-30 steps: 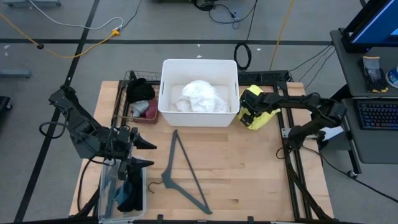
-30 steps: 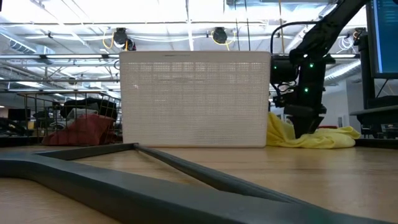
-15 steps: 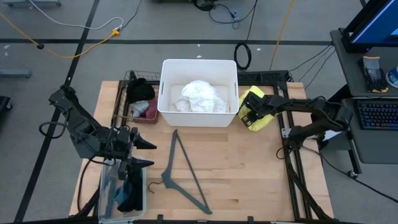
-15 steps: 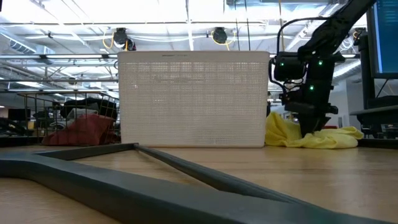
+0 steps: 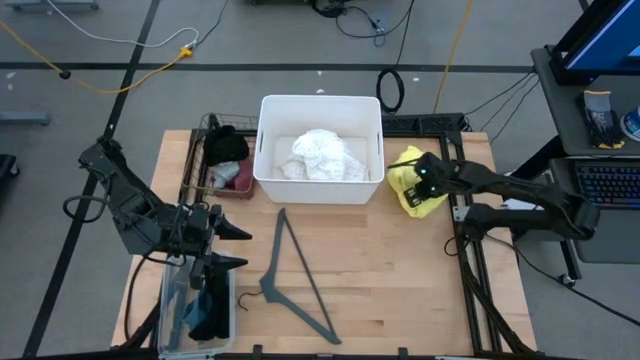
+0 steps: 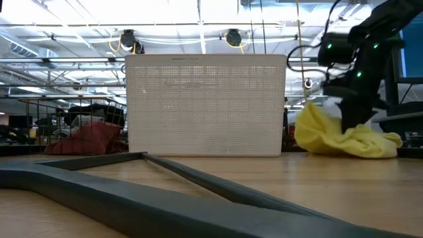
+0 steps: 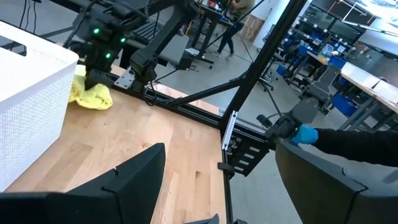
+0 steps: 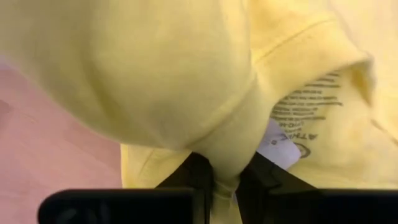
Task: Pick & Place Cloths
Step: Put the yellow shirt into the white bin
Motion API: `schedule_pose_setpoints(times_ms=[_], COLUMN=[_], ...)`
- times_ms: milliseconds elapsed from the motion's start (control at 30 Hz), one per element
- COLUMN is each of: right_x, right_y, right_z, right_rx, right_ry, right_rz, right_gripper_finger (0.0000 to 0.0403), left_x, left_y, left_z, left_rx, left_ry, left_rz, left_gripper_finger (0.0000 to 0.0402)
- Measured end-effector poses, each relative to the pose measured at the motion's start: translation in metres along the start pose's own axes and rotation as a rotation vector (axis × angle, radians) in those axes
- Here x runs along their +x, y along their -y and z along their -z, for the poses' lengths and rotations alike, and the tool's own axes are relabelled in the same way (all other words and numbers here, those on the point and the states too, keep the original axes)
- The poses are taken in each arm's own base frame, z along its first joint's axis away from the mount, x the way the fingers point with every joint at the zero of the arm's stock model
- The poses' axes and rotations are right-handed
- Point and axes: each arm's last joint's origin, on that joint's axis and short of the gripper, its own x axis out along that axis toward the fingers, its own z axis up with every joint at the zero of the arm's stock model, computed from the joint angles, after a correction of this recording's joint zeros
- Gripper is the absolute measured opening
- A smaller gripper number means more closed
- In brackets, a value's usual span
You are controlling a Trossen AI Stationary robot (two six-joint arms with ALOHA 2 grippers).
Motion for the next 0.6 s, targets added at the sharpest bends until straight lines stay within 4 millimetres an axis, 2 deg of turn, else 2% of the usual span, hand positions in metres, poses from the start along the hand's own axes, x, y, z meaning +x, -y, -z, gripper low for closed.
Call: schedule_pose_setpoints(times_ms=[333,600], right_x=[-0.052,-0.115], right_y=[0.010,0.011], right_z=[0.010,-0.004], right_rx=[0.185,0.240], right_ry=[0.280,0.617], right_rz=[-0.151,-0.295], right_gripper_finger=[0.0031,0.0031], left_x=[0.000,0.000], left_y=[0.000,0.000], left_z=[0.000,0.000], left_rx=[0.000,0.001], left_ry=[0.000,0.000], left_rz=[0.000,0.000], left_gripper_finger=[0.0310,0.0310])
